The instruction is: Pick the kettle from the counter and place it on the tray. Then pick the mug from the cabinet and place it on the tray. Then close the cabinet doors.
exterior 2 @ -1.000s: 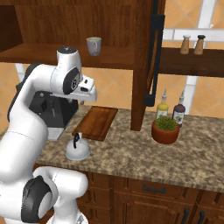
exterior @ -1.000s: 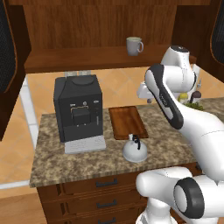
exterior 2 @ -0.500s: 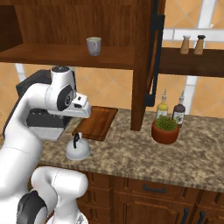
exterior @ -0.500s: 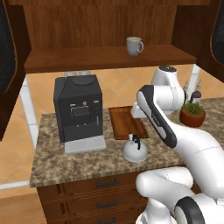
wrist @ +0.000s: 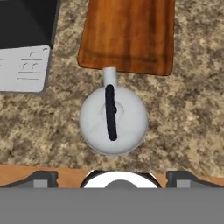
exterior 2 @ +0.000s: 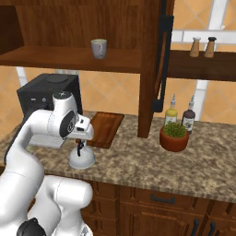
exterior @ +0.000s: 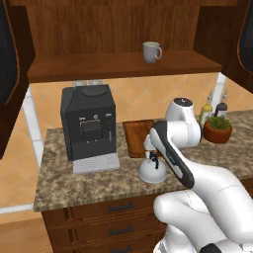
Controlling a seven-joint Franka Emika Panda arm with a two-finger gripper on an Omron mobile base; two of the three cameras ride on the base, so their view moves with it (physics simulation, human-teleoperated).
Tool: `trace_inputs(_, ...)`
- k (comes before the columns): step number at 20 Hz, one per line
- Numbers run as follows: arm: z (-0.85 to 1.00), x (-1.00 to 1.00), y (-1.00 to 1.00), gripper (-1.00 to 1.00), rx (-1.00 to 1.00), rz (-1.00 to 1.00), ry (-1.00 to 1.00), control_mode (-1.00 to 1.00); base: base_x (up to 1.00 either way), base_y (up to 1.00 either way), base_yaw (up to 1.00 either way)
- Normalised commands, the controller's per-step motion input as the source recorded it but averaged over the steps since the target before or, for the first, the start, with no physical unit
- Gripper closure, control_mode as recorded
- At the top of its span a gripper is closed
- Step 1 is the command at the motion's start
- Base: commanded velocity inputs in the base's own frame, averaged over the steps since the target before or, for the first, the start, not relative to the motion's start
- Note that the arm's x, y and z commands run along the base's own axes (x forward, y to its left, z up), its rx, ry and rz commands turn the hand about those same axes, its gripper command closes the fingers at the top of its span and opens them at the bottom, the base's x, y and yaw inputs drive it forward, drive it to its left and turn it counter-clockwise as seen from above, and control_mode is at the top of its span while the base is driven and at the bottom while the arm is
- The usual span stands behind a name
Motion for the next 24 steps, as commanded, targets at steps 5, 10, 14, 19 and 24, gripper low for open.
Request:
trace_inputs(5,-0.31,0.36,0.00,-1.00,-0.01,-0.01,0.04,-1.00,0.00,0.00,0.00)
trace_inputs(10,-0.33,0.44,0.00,-1.00,0.00,0.00,0.03,-1.00,0.00,0.00,0.00)
trace_inputs(14,-0.27,0.27,0.00,-1.00,0.00,0.00,0.04,-1.00,0.00,0.00,0.00)
trace_inputs(19,-0.23,0.06,0.00,-1.00,0.00,0.00,0.03,-1.00,0.00,0.00,0.00)
trace_inputs(24,-0.31,0.04,0.01,-1.00,0.00,0.00,0.02,-1.00,0.00,0.00,0.00)
